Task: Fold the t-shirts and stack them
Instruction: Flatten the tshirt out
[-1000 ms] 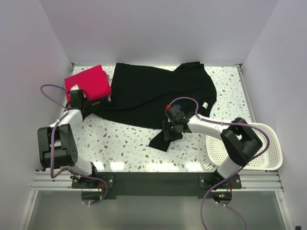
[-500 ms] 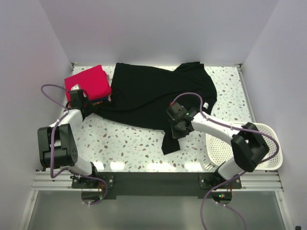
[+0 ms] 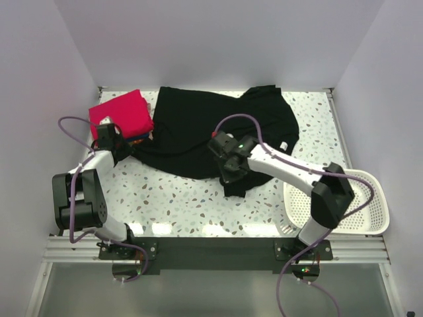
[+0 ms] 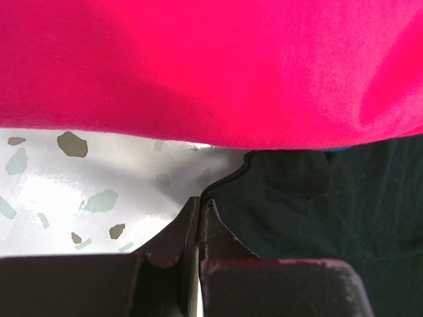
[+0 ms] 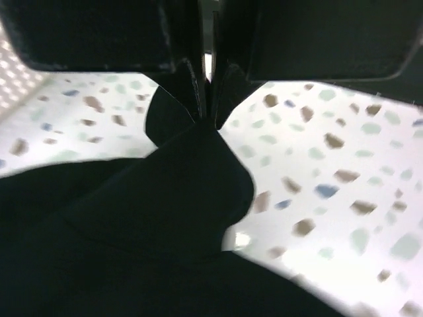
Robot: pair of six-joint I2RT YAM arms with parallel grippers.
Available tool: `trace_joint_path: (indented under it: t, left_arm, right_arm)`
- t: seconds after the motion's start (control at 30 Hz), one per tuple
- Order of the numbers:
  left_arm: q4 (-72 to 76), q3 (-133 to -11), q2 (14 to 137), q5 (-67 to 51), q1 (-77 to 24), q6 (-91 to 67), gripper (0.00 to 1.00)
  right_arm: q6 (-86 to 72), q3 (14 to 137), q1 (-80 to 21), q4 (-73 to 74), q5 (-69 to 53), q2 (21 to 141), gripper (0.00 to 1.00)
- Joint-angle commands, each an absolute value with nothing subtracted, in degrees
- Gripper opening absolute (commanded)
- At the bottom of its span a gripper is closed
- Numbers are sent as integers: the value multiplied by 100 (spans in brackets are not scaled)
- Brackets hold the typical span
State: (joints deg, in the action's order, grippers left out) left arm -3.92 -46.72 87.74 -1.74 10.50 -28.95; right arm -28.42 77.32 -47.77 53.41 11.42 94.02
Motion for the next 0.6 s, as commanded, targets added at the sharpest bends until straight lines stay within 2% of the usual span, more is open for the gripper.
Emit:
trace_joint_path:
  t: [0.0, 0.13, 0.23, 0.33, 0.57]
  left_arm:
    - [-149, -4772, 8859, -299, 1107, -2927, 0]
    - [-149, -4790, 8938, -360, 1099, -2927, 0]
    - [-150, -4799, 8965, -378, 1099, -2927, 0]
    - [-132, -4790, 8965, -413, 1099, -2927, 0]
    - [-114, -4764, 8991, -466, 1099, -2927, 0]
  right_arm:
    - [-2786, 8112, -5421, 5222, 320, 9808, 6]
    - [-3023, 8095, -5756, 4694, -323, 9626, 48]
    - [-3085, 7788, -5748, 4684, -20, 9291, 61]
    - [-3207, 7358, -5696, 4913, 543, 8957, 66]
    - [-3822, 6023, -5388, 4562, 747, 8192, 62]
